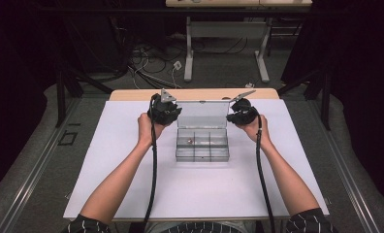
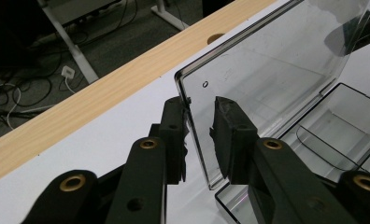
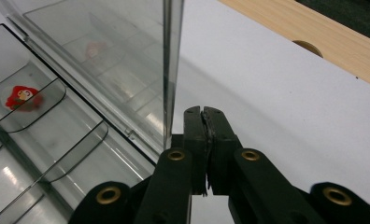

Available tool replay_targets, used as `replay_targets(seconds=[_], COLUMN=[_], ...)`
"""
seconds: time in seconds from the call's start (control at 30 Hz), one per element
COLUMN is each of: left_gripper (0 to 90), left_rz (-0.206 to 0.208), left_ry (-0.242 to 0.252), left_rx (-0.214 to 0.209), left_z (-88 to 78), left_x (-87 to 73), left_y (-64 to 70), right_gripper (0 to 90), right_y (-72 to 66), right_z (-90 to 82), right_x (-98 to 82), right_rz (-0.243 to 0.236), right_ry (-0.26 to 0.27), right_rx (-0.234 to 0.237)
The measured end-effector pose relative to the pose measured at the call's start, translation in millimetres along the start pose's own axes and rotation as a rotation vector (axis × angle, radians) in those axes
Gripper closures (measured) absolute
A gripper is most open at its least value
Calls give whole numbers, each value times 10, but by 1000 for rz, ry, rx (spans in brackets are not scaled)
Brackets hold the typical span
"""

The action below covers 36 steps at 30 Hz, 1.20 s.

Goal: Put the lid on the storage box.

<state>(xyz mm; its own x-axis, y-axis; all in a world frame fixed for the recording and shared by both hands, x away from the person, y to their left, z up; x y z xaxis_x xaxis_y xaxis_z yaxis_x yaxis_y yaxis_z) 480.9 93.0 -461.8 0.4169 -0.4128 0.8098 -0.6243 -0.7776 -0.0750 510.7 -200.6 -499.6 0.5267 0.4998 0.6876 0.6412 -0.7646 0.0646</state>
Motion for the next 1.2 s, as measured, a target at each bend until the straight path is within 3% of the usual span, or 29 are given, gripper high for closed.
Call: replay_targets(seconds=[0.07,0.53,0.83,1.2], left_gripper=[745,756,767,783], left_rz=[10,32,47,86], left_ry=[4,12,28,58], left_rx=[1,-11,-32,-65], left_z=[-6,-48,-93,-184], left_x=[-6,-46,-95,-206], left_y=[-3,21,33,80], right_gripper=[872,797,778,801], right_y=[-5,-97,-160,-283], right_z=[-51,-437,-470,-522], right_x=[-21,-23,101,57], right_rz=[11,-33,-45,-66], right_ry=[1,63,95,101], right_rx=[-1,-1,0,11])
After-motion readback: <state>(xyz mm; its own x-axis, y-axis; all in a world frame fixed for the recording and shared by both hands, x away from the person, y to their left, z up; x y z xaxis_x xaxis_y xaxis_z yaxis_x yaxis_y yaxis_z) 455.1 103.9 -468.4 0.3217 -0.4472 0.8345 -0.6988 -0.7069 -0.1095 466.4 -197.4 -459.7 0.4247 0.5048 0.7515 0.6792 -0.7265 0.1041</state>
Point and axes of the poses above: each handheld gripper's, and its own axes: z roughly forward along the jaws, x roughly out of its top, y roughly to its right, the point moved 1 cm from there along z, roughly forward along the jaws, and after that the axes turned 3 degrees about -z, right-handed, at the moved point
